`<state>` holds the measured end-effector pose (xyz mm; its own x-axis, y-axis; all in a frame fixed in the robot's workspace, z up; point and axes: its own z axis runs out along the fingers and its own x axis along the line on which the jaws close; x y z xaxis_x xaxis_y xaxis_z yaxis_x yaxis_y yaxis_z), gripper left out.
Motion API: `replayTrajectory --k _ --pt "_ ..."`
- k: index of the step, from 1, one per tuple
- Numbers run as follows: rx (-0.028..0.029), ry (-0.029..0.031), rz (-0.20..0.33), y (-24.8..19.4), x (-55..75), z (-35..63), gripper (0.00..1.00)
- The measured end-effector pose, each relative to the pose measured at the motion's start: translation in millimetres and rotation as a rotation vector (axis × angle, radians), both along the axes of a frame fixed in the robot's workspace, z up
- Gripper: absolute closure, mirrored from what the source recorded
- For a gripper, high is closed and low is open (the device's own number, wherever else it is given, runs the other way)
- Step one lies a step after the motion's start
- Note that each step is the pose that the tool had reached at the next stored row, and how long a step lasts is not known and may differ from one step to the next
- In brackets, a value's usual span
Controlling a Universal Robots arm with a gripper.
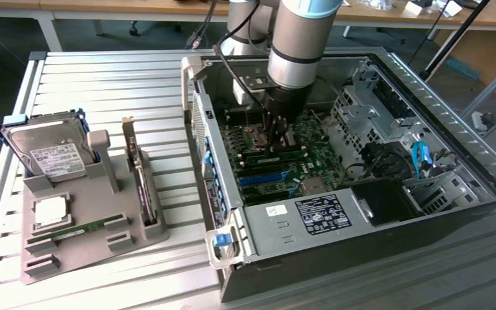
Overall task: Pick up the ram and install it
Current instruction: 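Press down the ram until it locks into place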
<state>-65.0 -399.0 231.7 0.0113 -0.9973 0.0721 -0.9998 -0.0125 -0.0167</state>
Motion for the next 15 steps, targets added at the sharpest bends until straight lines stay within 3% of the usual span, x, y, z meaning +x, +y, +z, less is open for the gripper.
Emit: replayTrajectory --k 9,11,15 --pt "0.0 -0.0002 0.0 0.1 0.1 -2.8 0.89" --pt "0.002 -0.0017 0.0 0.4 0.3 3.0 0.89" --pt "-0.0016 -0.0004 0.0 0.1 0.1 21.1 0.89"
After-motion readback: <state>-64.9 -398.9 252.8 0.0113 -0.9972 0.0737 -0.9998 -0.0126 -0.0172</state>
